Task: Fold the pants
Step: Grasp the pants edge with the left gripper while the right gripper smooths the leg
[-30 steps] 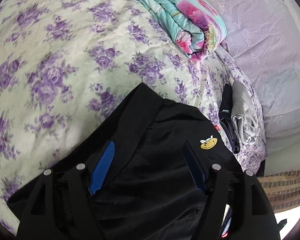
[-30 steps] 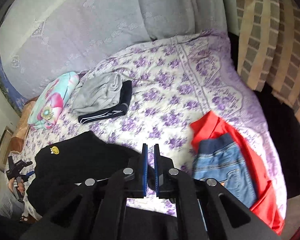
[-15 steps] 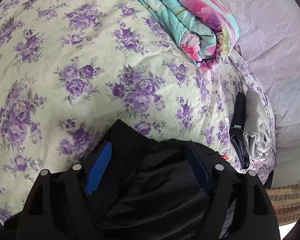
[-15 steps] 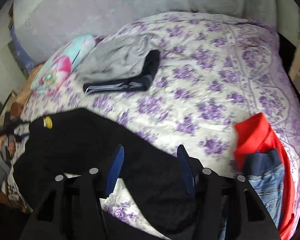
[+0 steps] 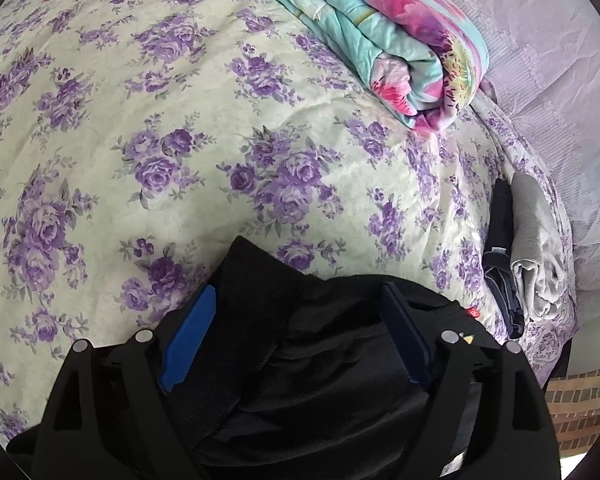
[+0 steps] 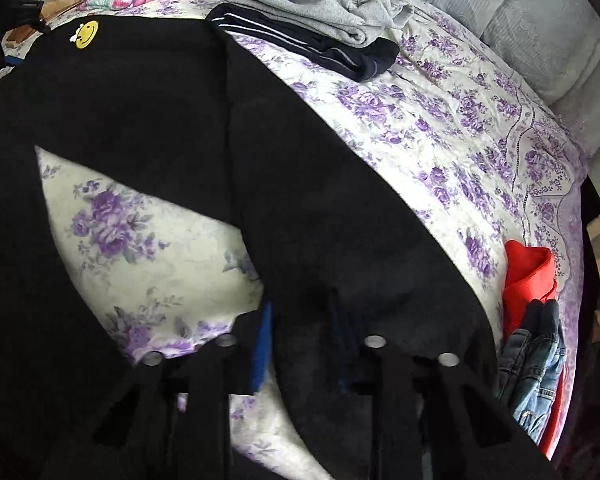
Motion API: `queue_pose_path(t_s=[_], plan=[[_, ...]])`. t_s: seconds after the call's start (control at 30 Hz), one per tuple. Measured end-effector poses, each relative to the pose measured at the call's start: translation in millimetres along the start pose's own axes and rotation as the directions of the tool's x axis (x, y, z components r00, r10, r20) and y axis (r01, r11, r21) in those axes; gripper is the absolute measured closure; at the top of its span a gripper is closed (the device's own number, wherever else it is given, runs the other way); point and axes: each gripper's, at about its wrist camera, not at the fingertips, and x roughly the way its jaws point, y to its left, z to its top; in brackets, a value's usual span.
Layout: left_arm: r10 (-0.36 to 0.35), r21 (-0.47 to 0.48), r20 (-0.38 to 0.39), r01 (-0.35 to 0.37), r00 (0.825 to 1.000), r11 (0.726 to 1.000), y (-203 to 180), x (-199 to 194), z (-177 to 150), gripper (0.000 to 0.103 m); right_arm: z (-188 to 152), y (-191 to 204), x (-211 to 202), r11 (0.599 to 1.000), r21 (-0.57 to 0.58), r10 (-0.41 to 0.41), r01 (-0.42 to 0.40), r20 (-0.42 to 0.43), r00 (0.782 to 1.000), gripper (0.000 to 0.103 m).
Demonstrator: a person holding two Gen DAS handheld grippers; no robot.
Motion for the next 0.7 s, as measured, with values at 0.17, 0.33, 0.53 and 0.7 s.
queue_pose_path(t_s=[0.17, 0.33, 0.53, 0.7], plan=[[-0.016, -0.015, 0.017, 0.017, 1.000, 1.000, -2.2, -6.6, 5.9, 0.022, 37.0, -72.9, -16.2, 0.989, 0.128, -0.080, 0.070, 0.080, 0.994, 0.100], [0.004, 0.029, 0.040, -0.005, 0.999, 1.000, -18.3, -6.9, 21.7, 0.022, 95.6, -149.6, 28.7, 0.982, 0.189, -0.023, 0.015, 0.040, 0.999, 0.097], [0.035, 0.027, 0.038, -0.036, 0.999, 0.999, -17.3, -4.7, 23.9, 0.022, 129.1, -200.8, 91.3, 0.940, 0.332, 0.085, -0.073, -0.021, 0.996, 0.047], [0.044, -0.014, 0.031, -0.043, 0.999, 0.999, 11.1, -13.0, 19.1, 0.022, 85.0, -237.6, 84.5, 0.734, 0.618, 0.301, -0.281, 0.075, 0.951, 0.038]])
